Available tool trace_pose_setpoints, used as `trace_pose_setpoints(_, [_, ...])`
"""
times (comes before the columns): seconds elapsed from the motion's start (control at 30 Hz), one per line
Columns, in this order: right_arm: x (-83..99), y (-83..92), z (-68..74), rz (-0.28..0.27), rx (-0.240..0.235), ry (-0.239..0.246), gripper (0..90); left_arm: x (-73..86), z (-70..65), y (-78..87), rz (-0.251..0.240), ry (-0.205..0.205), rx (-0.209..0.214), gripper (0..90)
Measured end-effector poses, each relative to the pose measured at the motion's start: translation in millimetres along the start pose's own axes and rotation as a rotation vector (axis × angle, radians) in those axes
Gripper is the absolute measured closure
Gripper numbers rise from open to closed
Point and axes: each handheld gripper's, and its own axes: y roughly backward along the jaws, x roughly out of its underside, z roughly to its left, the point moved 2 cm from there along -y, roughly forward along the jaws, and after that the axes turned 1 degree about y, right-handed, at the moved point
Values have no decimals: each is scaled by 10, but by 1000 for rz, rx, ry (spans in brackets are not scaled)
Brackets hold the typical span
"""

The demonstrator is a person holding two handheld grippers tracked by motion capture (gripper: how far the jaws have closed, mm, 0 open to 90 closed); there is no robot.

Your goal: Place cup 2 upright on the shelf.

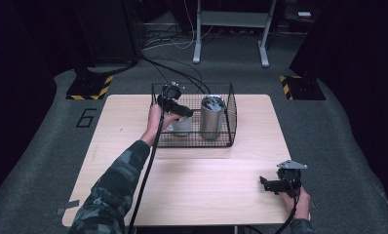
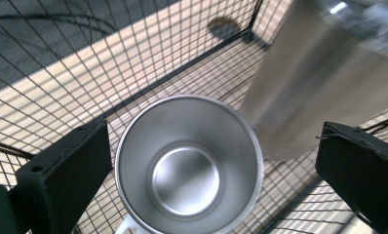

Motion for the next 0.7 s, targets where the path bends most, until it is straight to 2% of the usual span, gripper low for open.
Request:
trace_pose_setpoints(0.17, [0, 0, 1, 0, 0, -1, 0, 0, -110, 214, -25, -50, 21, 1])
trace_pose_setpoints(0.33, [0, 0, 1, 0, 0, -2, 0, 61, -222, 399, -31, -103, 25, 2])
trace_pose_setpoints(0.7, [0, -1, 1, -1, 1, 0, 0, 263, -391, 788, -72, -170, 31, 2])
